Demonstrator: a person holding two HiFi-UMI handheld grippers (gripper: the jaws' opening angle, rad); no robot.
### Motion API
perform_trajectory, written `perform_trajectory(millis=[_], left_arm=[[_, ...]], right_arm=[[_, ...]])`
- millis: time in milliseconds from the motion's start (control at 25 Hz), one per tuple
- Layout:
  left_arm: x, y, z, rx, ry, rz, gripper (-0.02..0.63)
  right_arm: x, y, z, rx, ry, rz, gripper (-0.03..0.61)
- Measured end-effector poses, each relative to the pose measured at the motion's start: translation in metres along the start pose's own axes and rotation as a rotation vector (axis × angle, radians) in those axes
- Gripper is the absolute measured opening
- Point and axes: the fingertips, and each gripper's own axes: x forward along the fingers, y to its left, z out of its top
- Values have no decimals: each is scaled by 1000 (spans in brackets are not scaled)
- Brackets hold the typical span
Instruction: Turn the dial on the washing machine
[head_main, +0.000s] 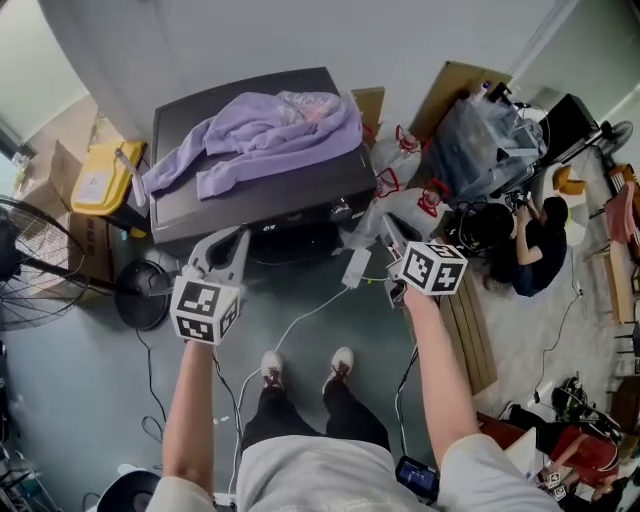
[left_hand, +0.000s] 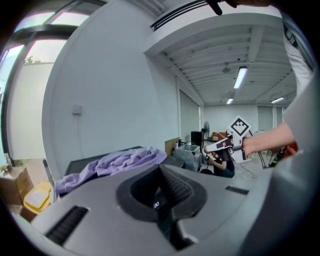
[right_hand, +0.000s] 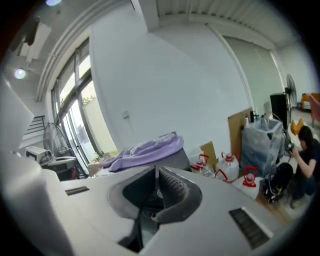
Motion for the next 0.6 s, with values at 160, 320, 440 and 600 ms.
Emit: perform_trajectory(millis=[160,320,440,600], left_arm=[[-18,5,50,59,-69,10,12],[-39,10,97,90,-147,28,12],[-56,10,127,118,-206,48,12],[-77,12,166,172,-287,76,12]], right_arm=[[-39,48,61,-239,-102,46,14],[-72,96,115,-482,-202,50,14],[-91,127,139,-547,-246,101,14],[-110,158,160,-612,-297,119,14]])
